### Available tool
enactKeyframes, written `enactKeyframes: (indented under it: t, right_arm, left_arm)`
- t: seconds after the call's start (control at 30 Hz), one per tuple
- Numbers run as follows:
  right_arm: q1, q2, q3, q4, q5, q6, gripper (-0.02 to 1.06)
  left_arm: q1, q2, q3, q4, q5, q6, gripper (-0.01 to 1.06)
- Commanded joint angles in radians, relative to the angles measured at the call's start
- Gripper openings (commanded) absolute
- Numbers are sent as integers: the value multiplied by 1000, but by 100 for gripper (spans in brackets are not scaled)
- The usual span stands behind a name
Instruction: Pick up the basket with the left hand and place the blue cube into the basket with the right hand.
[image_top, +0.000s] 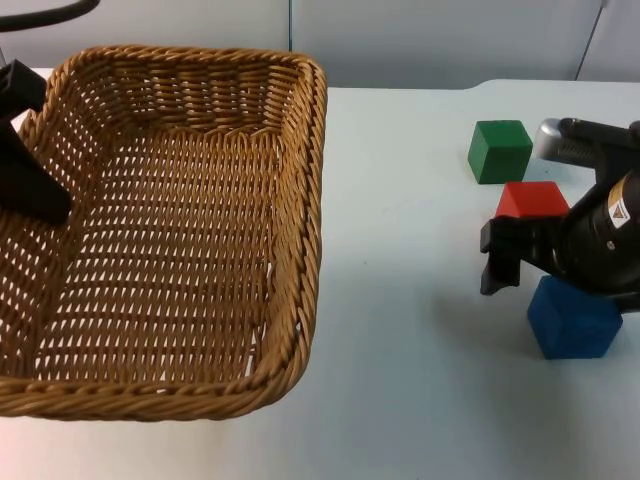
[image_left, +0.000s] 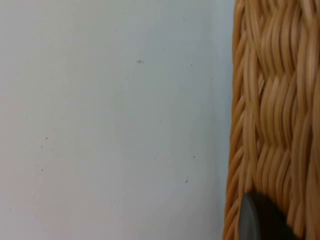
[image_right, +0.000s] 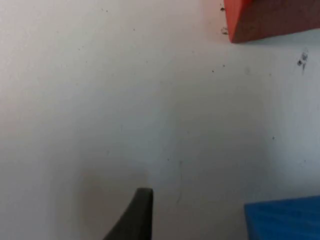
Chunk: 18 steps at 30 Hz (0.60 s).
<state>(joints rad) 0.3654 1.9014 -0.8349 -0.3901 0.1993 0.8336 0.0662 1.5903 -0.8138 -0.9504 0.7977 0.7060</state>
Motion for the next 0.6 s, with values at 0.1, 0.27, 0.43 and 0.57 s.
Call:
enactKeyframes:
  t: [0.1, 0.27, 0.43, 0.57]
  right_arm:
    - [4, 1, -6, -5, 23, 17, 82]
    - [4, 1, -6, -5, 54, 32, 47]
    - [4, 1, -6, -34, 54, 32, 7]
    - [4, -2, -6, -34, 43, 32, 0]
  left_arm:
    - [0, -14, 2, -19, 23, 20, 0]
    - [0, -14, 2, -19, 23, 20, 0]
    - [0, -14, 2, -19, 21, 20, 0]
    - [0, -14, 2, -19, 21, 20, 0]
